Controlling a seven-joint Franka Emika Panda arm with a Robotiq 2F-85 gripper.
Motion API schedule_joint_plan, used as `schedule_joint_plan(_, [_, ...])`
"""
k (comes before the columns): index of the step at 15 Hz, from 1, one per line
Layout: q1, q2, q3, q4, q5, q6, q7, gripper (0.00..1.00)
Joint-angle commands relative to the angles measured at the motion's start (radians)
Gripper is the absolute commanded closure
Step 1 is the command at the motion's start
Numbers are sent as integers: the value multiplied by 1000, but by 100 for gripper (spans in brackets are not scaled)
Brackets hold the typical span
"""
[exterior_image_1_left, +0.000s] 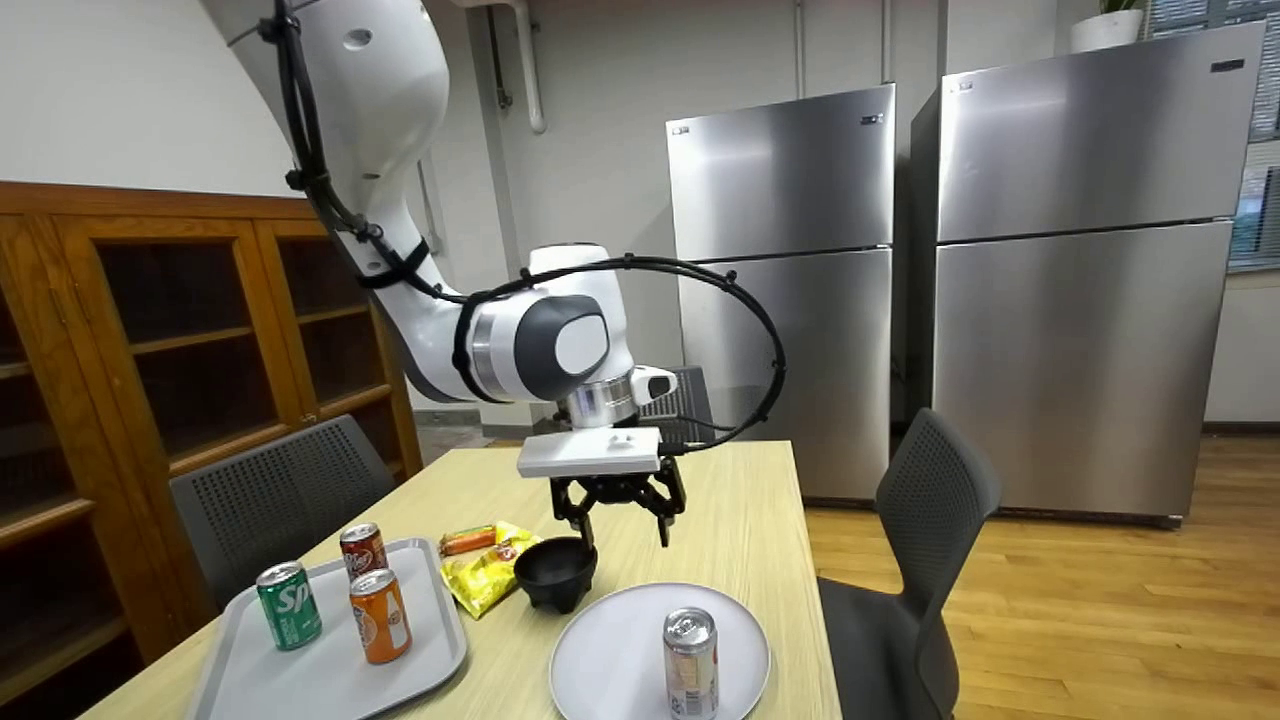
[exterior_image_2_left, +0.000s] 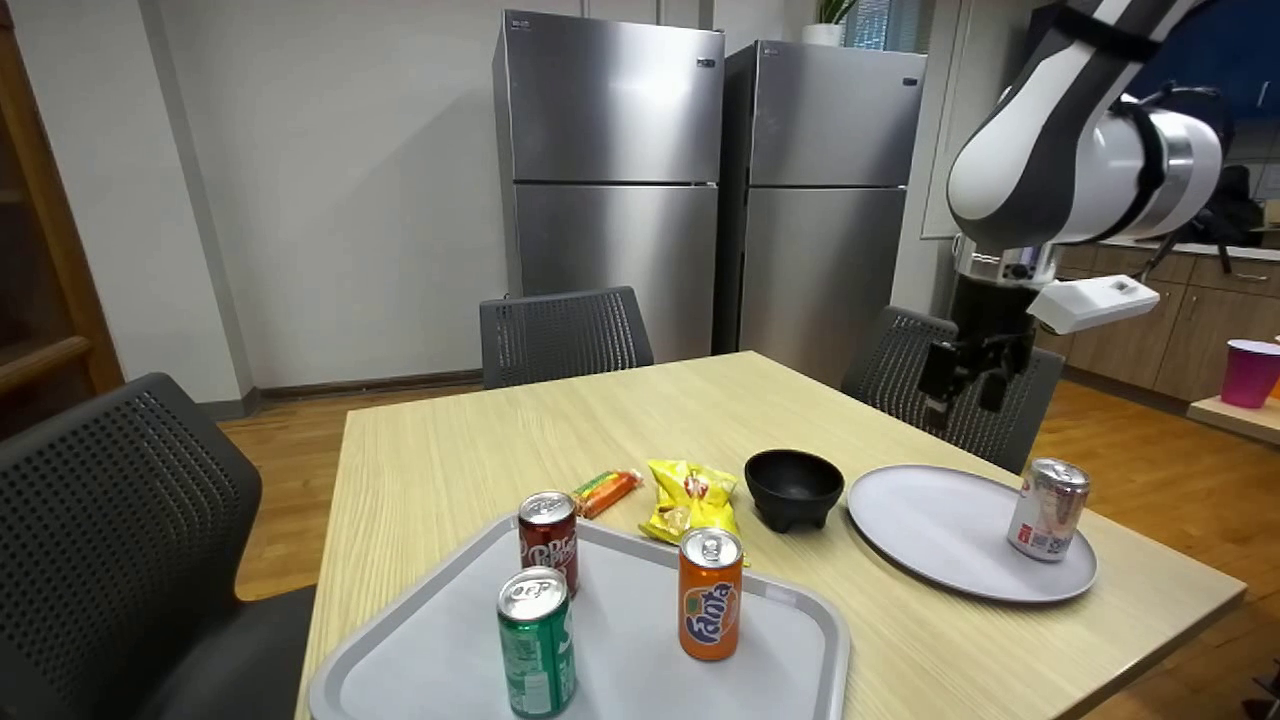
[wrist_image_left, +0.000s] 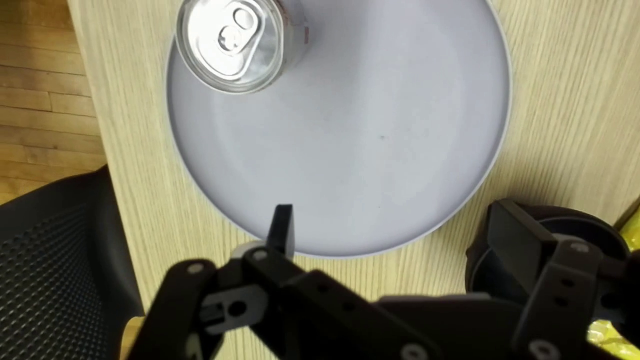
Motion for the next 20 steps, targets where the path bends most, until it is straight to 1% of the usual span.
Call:
schedule_joint_plan(1, [-55,-32,4,-25,56,-9,-84,0])
schedule_joint_plan(8, [-113,-30,-32,-41,56,-5,-117,0])
schedule_joint_plan(12, [-115,-17,-63,-60,25,16,-103,0])
schedule_joint_plan(20, [-110,23,-79,-64,14,42,-89,0])
